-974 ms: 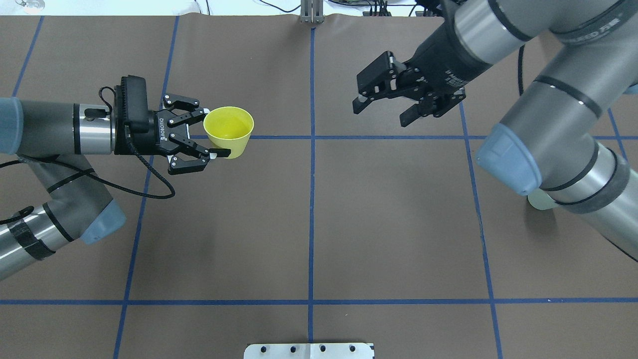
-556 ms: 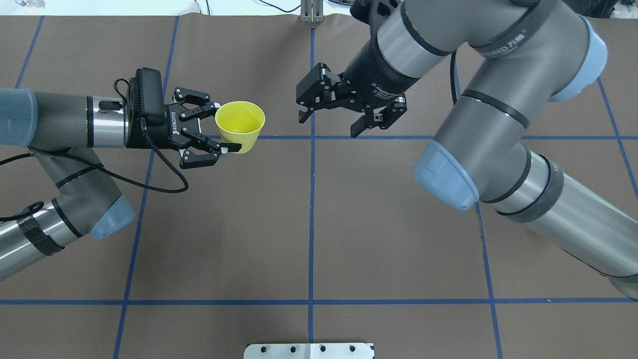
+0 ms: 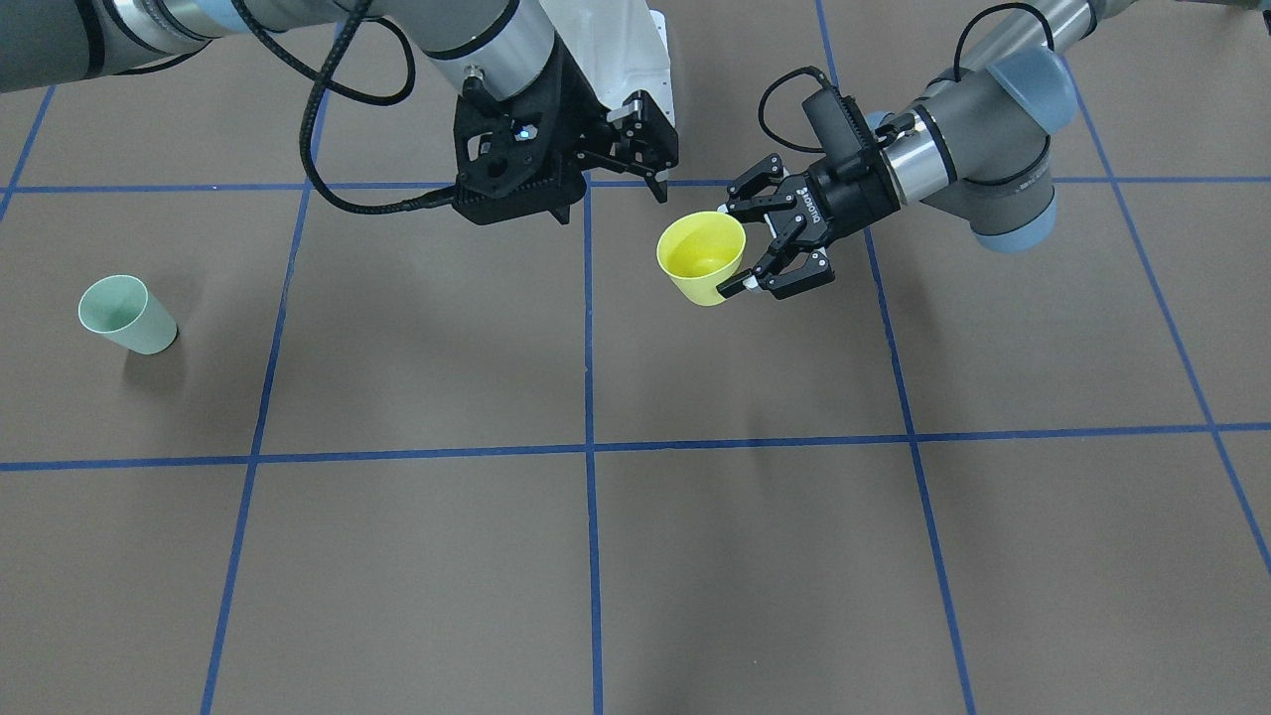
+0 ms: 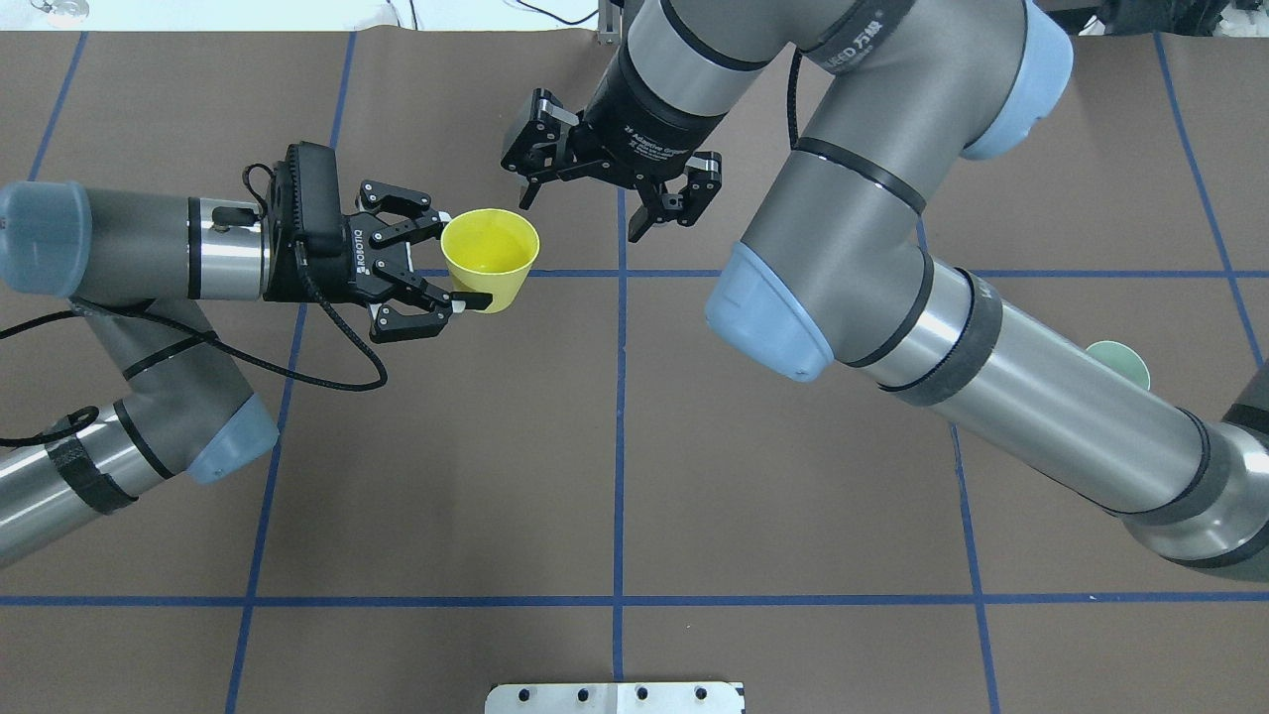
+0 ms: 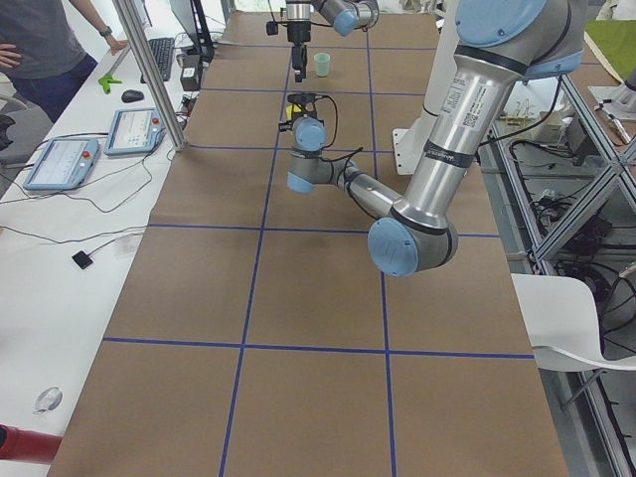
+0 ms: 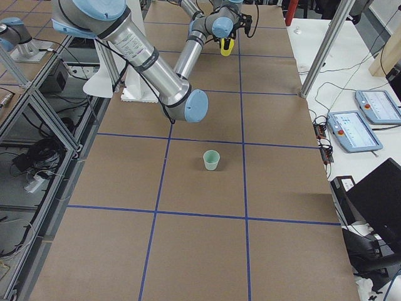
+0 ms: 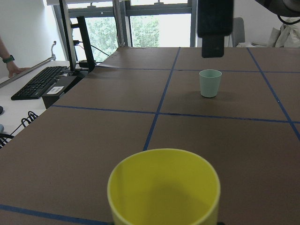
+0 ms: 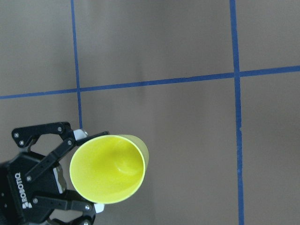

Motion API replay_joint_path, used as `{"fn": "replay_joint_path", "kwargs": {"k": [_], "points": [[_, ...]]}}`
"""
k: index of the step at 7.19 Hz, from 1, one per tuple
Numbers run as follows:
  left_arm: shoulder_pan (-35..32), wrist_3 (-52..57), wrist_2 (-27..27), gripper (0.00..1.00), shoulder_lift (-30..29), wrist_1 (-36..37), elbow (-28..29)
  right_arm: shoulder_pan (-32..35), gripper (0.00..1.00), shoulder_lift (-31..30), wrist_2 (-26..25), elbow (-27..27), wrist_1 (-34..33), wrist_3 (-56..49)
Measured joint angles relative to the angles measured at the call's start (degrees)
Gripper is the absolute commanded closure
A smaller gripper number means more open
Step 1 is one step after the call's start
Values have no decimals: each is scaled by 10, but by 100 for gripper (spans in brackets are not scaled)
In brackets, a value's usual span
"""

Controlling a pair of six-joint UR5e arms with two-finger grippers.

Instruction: Transfer and stack yellow cup on green cup

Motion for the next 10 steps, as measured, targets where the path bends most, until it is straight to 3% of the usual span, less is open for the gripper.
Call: {"fn": "replay_joint_path", "kwargs": {"k": [3,10], "points": [[5,0,1,100,1,0,-8,-1,4,39,-30,-69,10,6],[10,0,2,100,1,1,-9,-31,3,36,-45,-72,17,-16]]}}
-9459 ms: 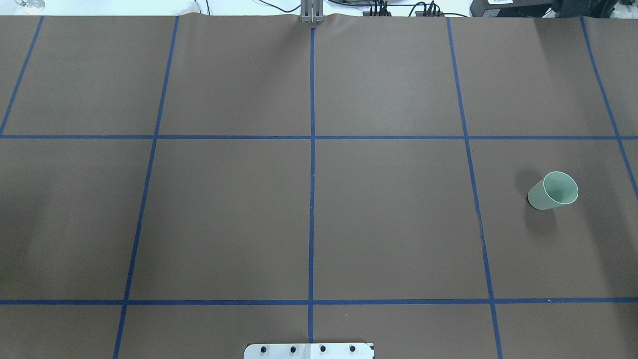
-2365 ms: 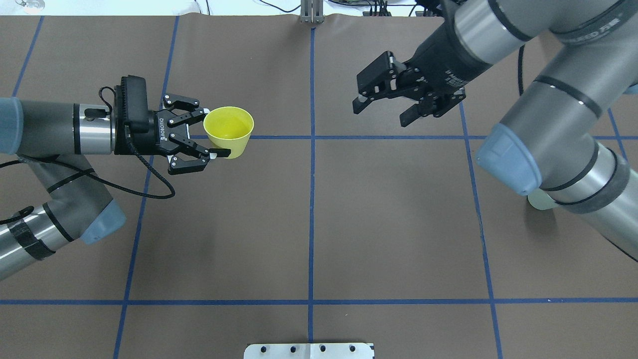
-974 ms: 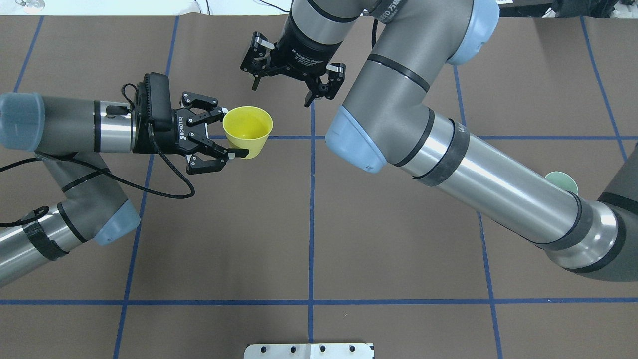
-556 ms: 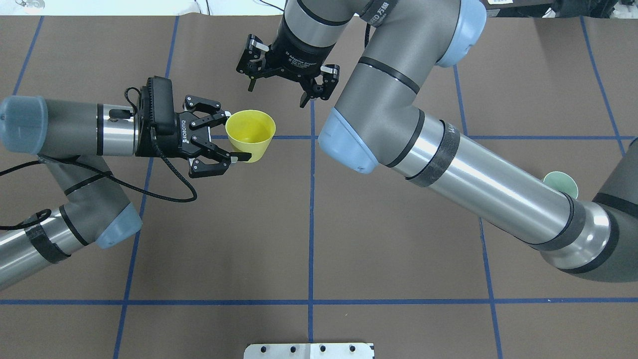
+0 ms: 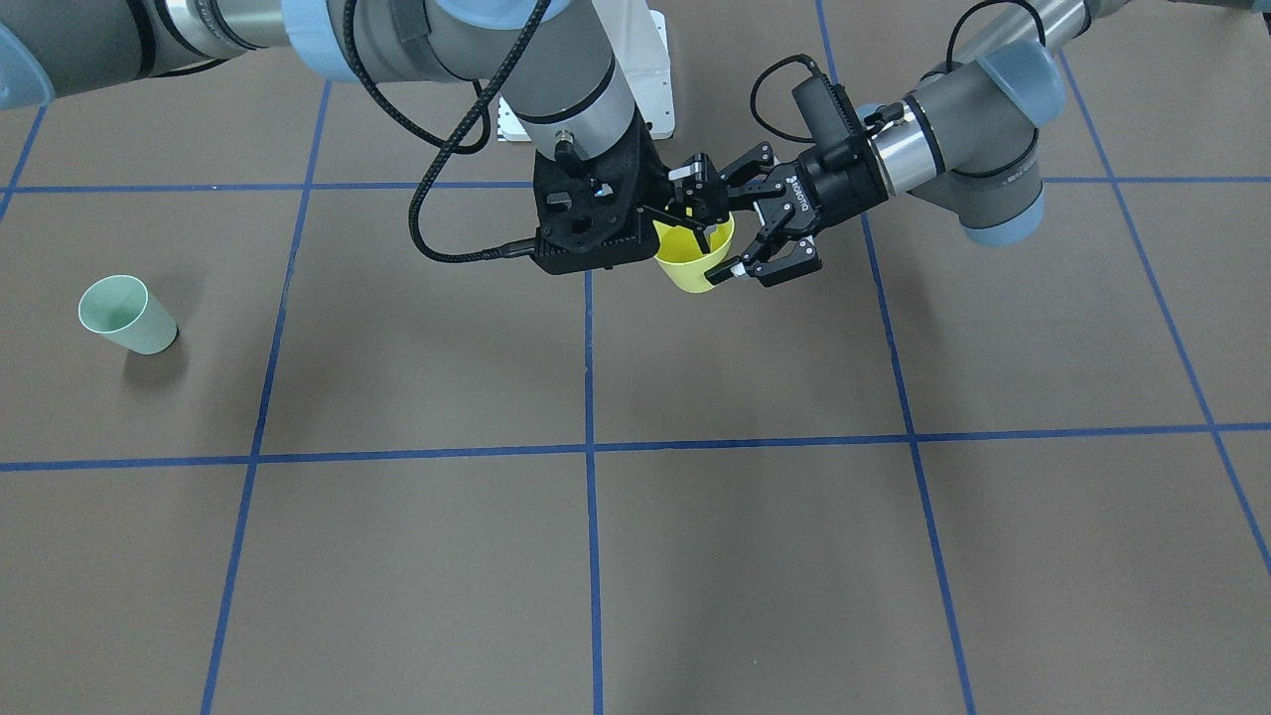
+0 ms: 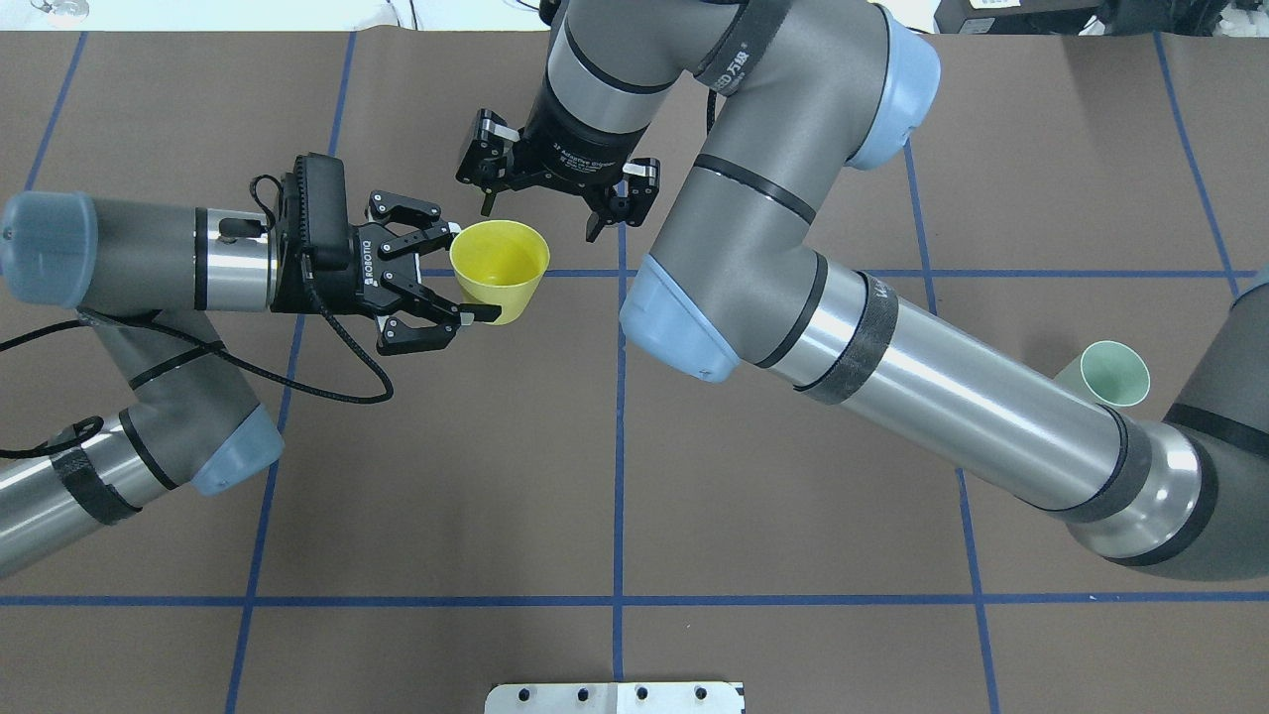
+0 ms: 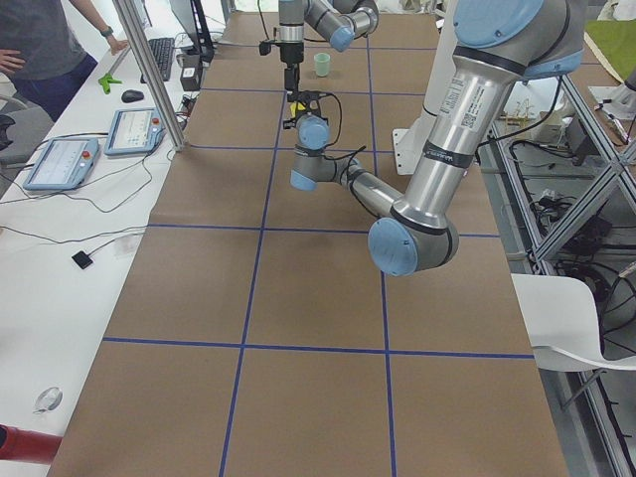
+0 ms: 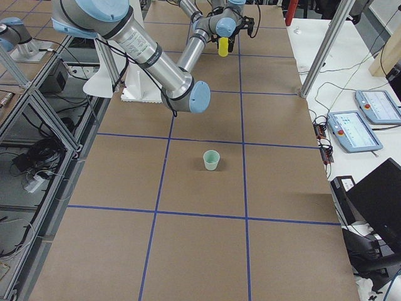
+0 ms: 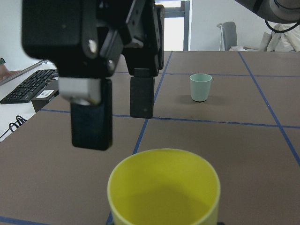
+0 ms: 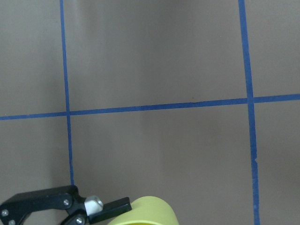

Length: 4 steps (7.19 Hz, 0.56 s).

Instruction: Transfer and stack yellow cup on green cup

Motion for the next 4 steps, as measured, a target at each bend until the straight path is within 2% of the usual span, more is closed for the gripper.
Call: {"fn": "replay_joint_path", "kwargs": {"k": [4], "points": [[0,0,0,100,2,-1,0,-10,3,-3,-1,0,-4,-3]]}}
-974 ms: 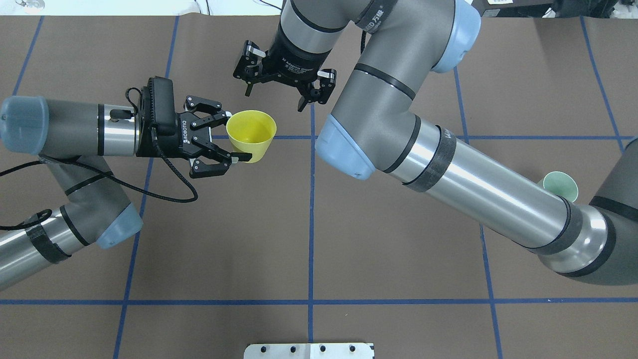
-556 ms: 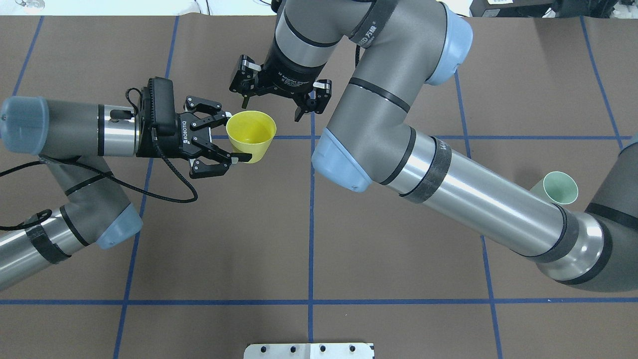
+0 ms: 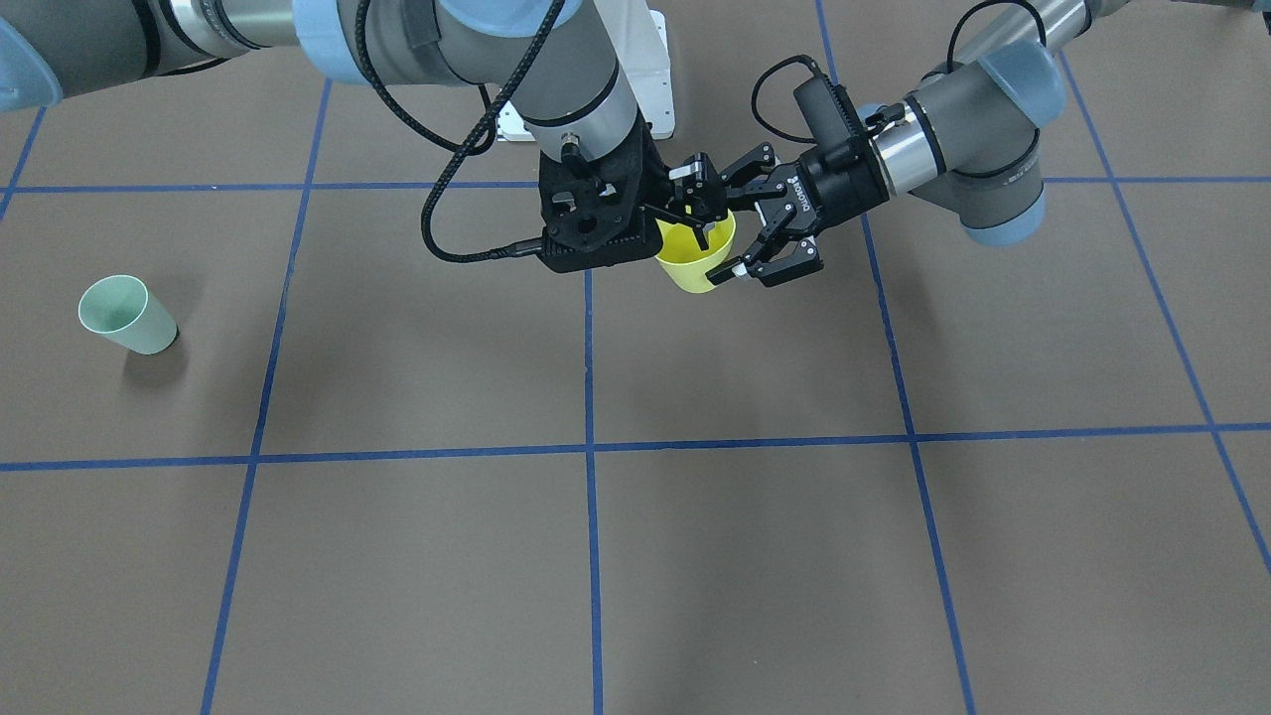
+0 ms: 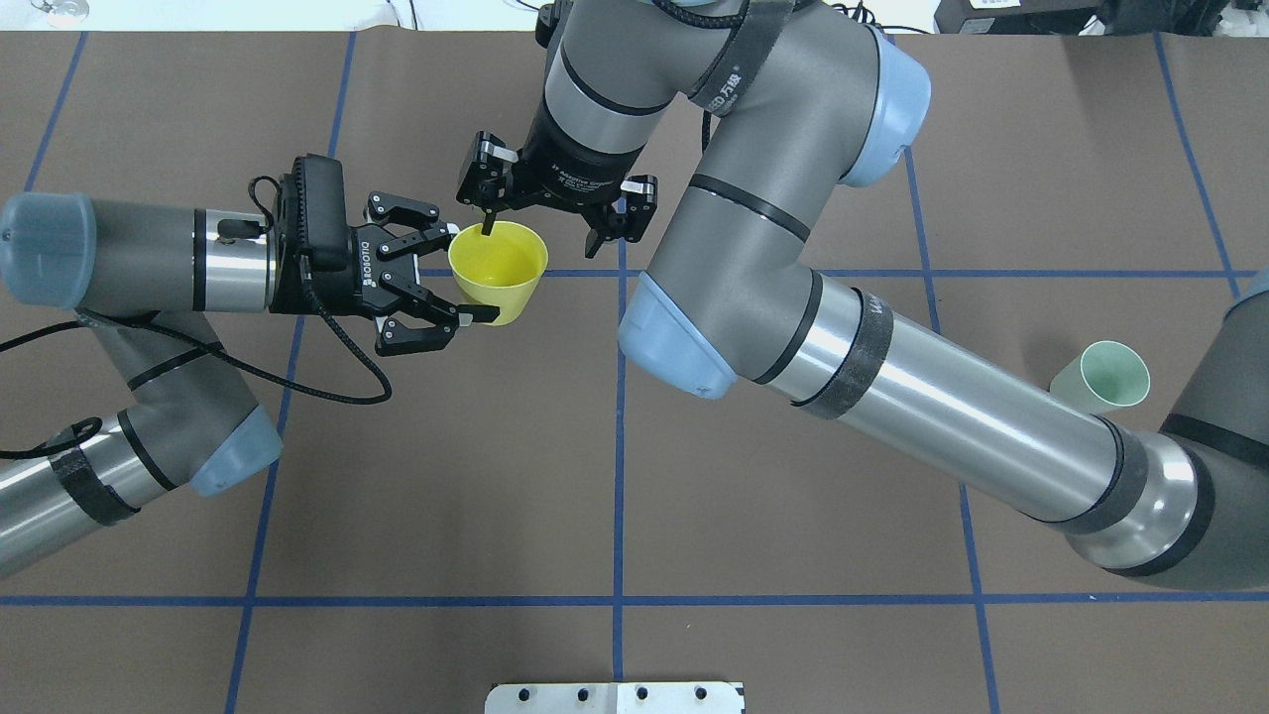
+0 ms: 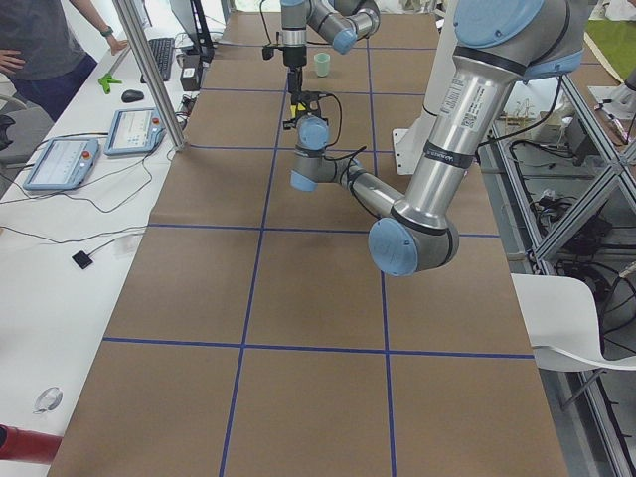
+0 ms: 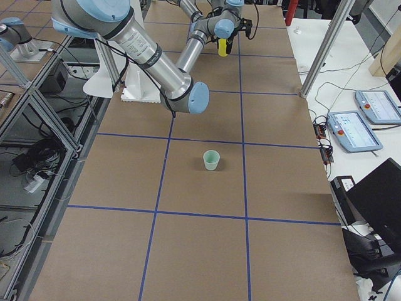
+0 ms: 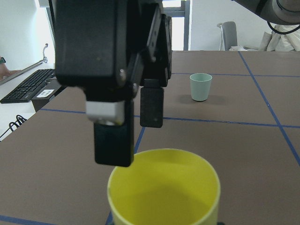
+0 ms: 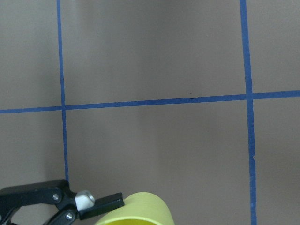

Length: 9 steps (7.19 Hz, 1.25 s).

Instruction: Transfer and stack yellow cup on green cup

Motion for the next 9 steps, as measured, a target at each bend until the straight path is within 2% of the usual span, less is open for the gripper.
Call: {"fn": "replay_joint_path", "kwargs": {"k": [4,6,7,9], "points": [[0,-1,0,100,0,-1,0,-10,4,-2,-5,-2,-1,0],[1,-1,0,100,1,-1,1,-18,18,-6,-12,-2,-1,0],[1,-1,0,100,1,-1,1,-22,35,-8,-16,-2,-1,0],[1,0,0,100,3,-2,1,-27,83,-8,-18,0,-2,0]]}}
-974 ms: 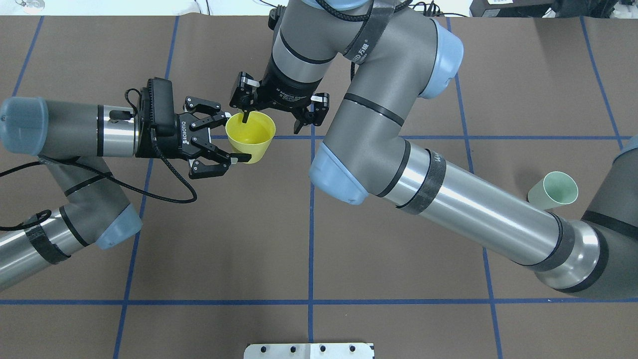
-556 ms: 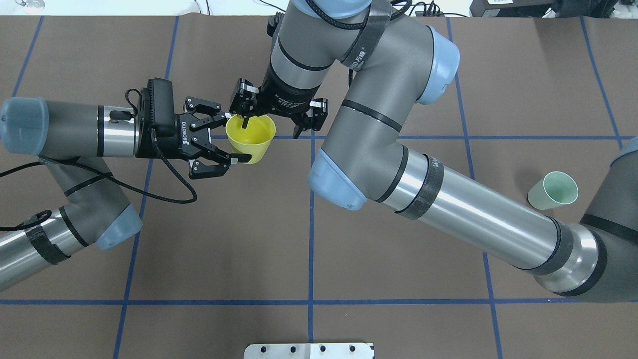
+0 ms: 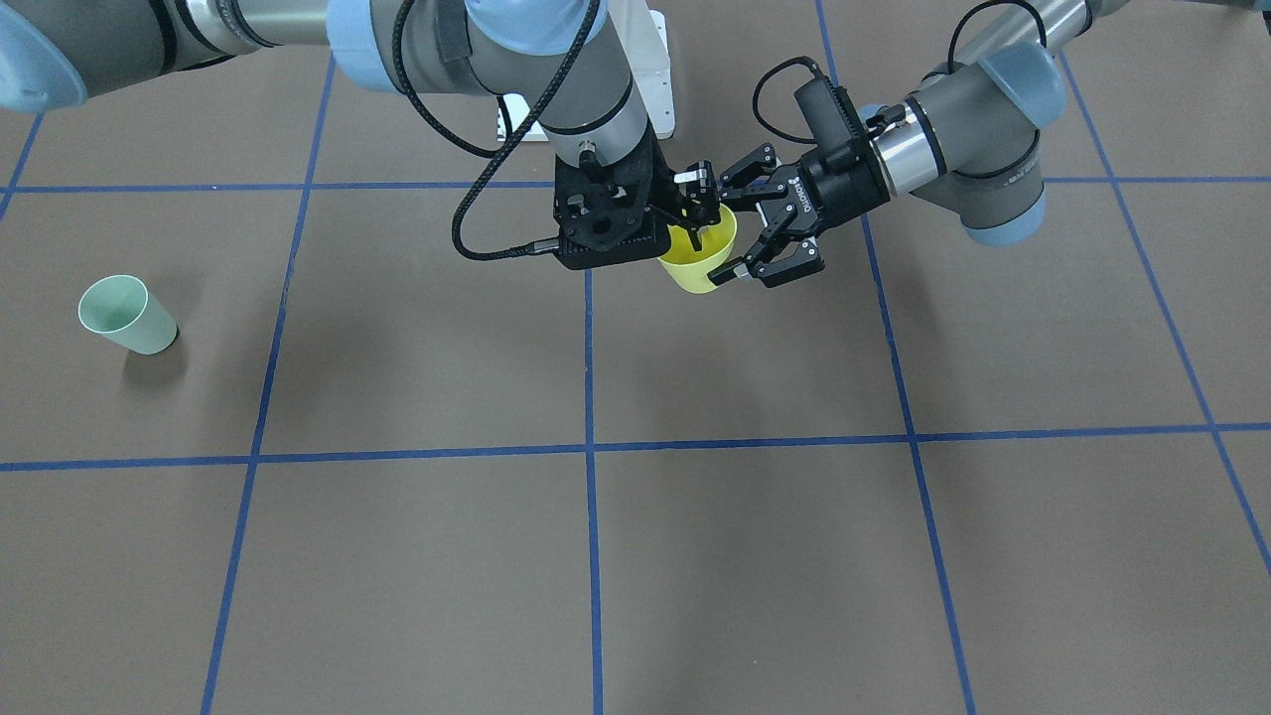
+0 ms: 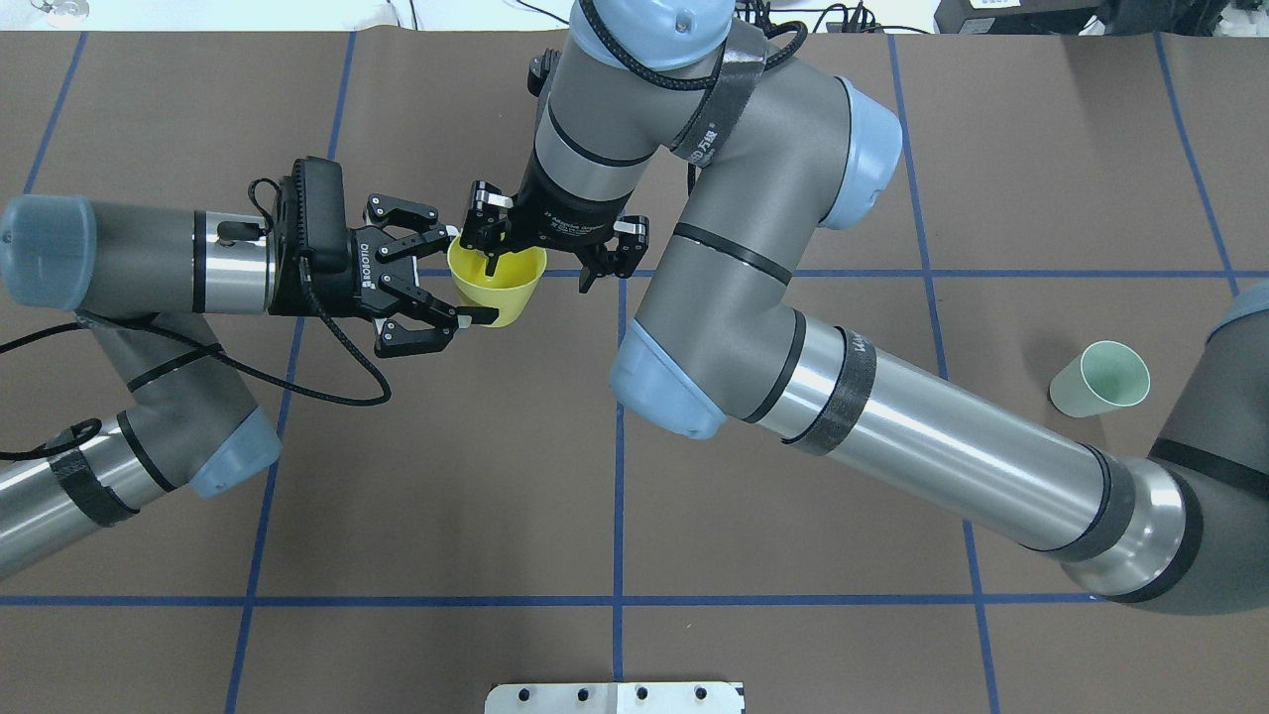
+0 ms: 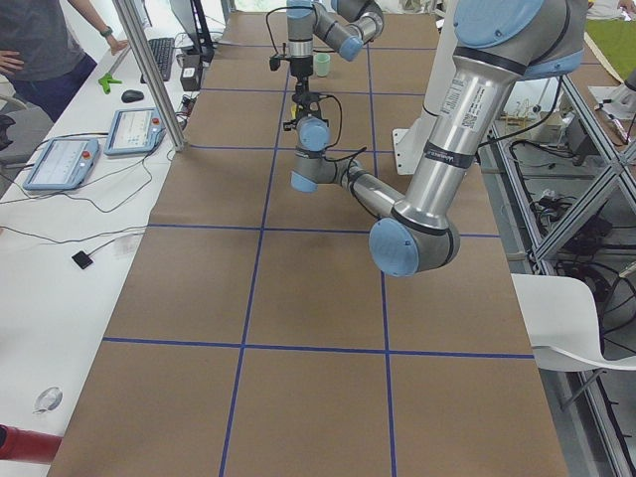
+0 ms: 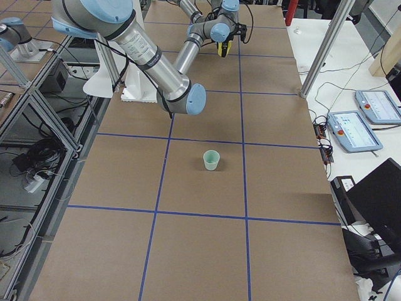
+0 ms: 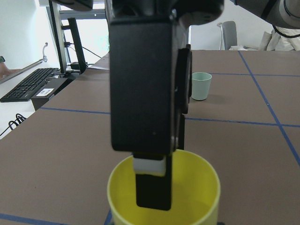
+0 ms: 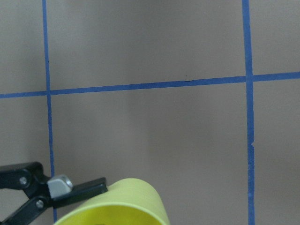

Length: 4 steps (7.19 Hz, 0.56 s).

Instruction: Transfer and stack yellow cup on green cup

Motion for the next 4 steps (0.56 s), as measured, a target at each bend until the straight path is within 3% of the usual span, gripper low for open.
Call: {"fn": "replay_joint_path", "kwargs": {"k": [1,2,3,4], "points": [[0,0,0,100,0,-2,0,-1,100,1,0,1,0,0],[1,0,0,100,1,-3,0,-1,100,1,1,1,0,-1],[1,0,0,67,1,-3,-1,-1,100,1,0,1,0,-1],[1,0,0,17,1,-4,-1,-1,100,1,-2,1,0,-1]]}}
